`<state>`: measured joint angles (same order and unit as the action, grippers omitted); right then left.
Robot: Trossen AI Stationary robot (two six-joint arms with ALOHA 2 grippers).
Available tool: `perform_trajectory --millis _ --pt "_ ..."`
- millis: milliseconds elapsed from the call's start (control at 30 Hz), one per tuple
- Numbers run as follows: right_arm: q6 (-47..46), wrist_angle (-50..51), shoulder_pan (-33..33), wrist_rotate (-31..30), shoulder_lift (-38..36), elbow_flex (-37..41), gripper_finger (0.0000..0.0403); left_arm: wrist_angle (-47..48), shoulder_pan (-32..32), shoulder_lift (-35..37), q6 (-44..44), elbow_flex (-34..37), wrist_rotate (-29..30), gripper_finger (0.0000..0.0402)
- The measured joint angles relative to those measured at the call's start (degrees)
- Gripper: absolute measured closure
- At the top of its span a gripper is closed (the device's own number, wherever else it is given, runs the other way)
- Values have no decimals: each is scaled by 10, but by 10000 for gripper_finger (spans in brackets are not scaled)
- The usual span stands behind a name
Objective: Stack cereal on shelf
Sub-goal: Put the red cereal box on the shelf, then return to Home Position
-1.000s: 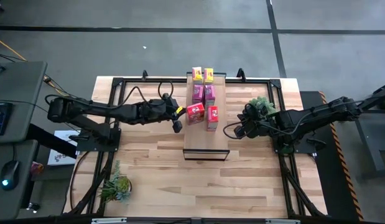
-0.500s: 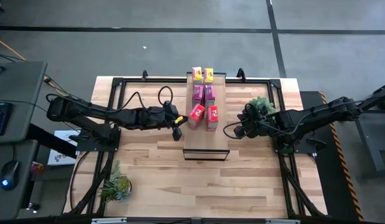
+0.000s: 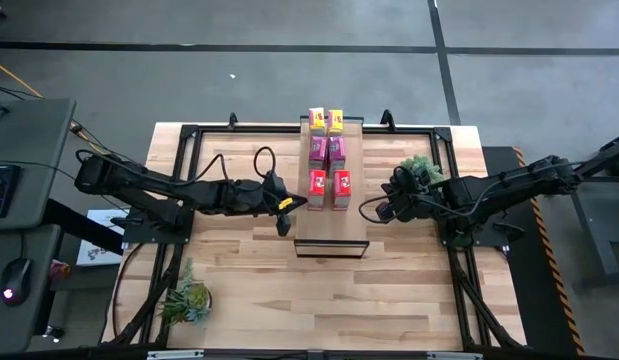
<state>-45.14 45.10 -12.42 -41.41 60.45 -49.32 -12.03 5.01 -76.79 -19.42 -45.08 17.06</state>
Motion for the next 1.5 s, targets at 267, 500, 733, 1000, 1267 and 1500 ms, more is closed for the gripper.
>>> perform_trajectory --millis 267,500,733,1000,1267,1500 --pt "0 0 0 0 0 0 402 -13 4 0 -6 0 -13 401" --pt "0 -2 0 0 0 0 402 -17 3 0 -4 0 -15 401" --pt "2 -2 0 0 0 0 402 -4 3 16 20 1 -19 401" --pt "1 1 1 24 0 0 402 44 6 143 139 5 44 401" --pt "4 1 1 53 0 0 402 -75 12 264 197 145 64 401" --pt "17 1 1 75 0 0 402 -170 9 336 214 293 13 401"
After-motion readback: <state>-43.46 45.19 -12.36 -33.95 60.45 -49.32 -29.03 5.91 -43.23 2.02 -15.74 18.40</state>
